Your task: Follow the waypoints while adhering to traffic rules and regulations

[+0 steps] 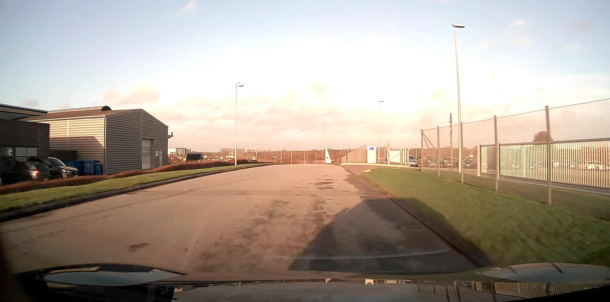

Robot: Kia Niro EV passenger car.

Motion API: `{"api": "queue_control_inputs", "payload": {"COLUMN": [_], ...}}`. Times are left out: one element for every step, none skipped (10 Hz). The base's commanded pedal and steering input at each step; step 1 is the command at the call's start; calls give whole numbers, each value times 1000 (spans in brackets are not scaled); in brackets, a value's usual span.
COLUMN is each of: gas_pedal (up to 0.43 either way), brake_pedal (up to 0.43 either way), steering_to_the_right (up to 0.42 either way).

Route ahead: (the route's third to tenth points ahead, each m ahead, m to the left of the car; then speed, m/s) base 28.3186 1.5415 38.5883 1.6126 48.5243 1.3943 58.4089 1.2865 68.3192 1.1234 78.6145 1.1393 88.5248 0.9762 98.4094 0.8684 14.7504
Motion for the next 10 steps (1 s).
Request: {"api": "queue_control_inputs", "payload": {"gas_pedal": [130, 138, 138, 157, 169, 169, 169, 169, 169, 169], "brake_pedal": [0, 0, 0, 0, 0, 0, 0, 0, 0, 0], "steering_to_the_right": [3, 1, 2, 2, 1, 1, 2, 3, 4, 4]}}
